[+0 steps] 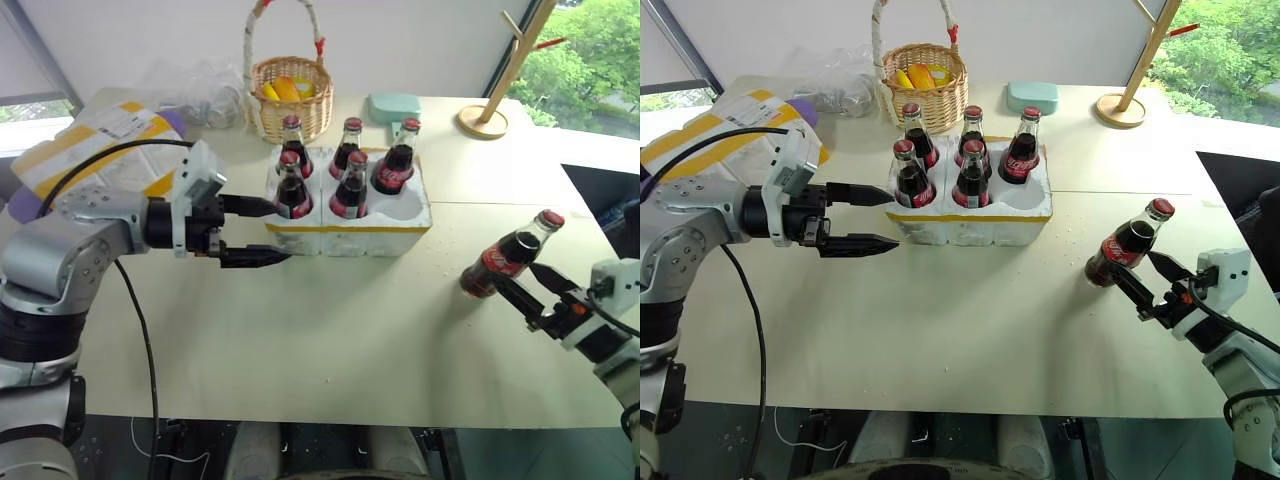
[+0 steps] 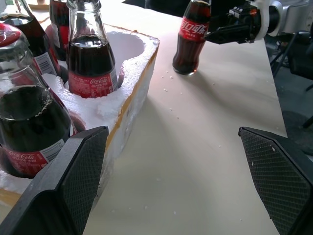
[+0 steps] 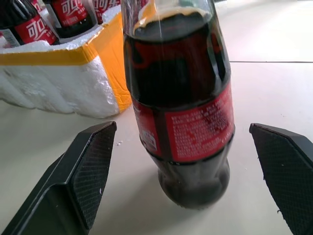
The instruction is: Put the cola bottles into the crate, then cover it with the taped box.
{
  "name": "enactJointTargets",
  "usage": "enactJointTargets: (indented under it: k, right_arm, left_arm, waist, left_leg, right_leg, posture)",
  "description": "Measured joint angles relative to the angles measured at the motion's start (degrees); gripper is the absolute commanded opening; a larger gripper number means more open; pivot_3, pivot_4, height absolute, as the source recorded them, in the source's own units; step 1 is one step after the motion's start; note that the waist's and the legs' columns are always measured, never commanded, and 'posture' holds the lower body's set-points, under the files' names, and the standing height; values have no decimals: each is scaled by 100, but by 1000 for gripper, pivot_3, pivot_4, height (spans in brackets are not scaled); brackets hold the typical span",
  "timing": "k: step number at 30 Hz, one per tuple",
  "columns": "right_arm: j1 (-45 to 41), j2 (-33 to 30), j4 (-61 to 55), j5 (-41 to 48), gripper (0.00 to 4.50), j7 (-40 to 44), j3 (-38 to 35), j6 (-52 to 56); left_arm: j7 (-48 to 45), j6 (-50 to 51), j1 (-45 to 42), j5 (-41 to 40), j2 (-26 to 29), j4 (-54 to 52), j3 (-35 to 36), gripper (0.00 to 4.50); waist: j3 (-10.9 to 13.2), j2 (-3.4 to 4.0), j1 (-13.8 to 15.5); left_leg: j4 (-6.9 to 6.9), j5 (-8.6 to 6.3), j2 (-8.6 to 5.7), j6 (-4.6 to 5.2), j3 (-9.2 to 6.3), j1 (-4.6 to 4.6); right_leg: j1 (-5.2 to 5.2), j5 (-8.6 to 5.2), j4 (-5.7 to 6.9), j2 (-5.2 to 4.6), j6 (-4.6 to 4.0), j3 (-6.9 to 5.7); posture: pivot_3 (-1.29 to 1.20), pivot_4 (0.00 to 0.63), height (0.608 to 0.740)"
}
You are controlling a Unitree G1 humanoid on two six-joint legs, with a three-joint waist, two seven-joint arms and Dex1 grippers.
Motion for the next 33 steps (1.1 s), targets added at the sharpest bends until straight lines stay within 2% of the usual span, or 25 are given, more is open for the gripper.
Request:
enactJointTargets:
  k: [9, 11, 13, 14, 24, 30, 33]
  right_arm:
    - [-760, -122, 675, -195, 4500, -35, 414, -73]
    - [-817, -122, 763, -224, 3967, -32, 444, -76]
    - [-860, -122, 775, -205, 3065, -8, 456, -83]
    - [-885, -134, 787, -212, 2795, -36, 411, -107]
    - [-1121, -231, 779, 33, 2794, -257, 378, 147]
    - [-2477, -780, 413, 547, 2794, -405, 420, 554]
    - [-3306, -887, 236, 798, 2794, -382, 711, 685]
  left_arm:
    - [130, -24, 4, -9, -89, 10, 0, 4462]
    - [138, -27, 4, -9, -90, 10, 0, 4500]
    - [144, -27, 3, -10, -90, 10, 0, 4500]
    - [146, -27, 4, -10, -90, 10, 0, 4500]
    - [130, -27, 5, -52, -94, 1, -1, 4500]
    - [87, -29, -20, -58, -148, 0, -19, 4500]
    - [74, -34, -53, -55, -178, 0, -27, 4500]
  waist:
    - [0, 1, 10]
    - [0, 1, 11]
    - [0, 1, 6]
    - [0, 1, 5]
    - [9, 17, -7]
    - [20, 38, -70]
    - [19, 36, -114]
  left_leg:
    - [0, 1, 0, -1, 6, -1]
    - [0, 1, 0, -1, 8, -1]
    - [0, 1, 0, -2, 7, -1]
    - [0, 1, 0, -2, 7, -1]
    - [0, 2, 0, -4, 7, -2]
    - [-7, 6, 3, -10, 5, -3]
    - [-7, 7, 4, -11, 6, -5]
  right_leg:
    - [0, 3, -1, 1, 6, -1]
    - [0, 4, 0, 1, 6, -1]
    - [0, 4, 0, 1, 7, -1]
    - [0, 4, 0, 1, 7, -1]
    - [-3, 4, 0, 1, 7, 1]
    - [-14, 4, 7, 8, 7, 2]
    - [-13, 4, 6, 8, 7, 0]
  posture:
    - [0, 150, 740]
    - [0, 150, 740]
    - [0, 150, 740]
    - [0, 150, 740]
    - [0, 150, 740]
    - [0, 150, 740]
    - [0, 150, 740]
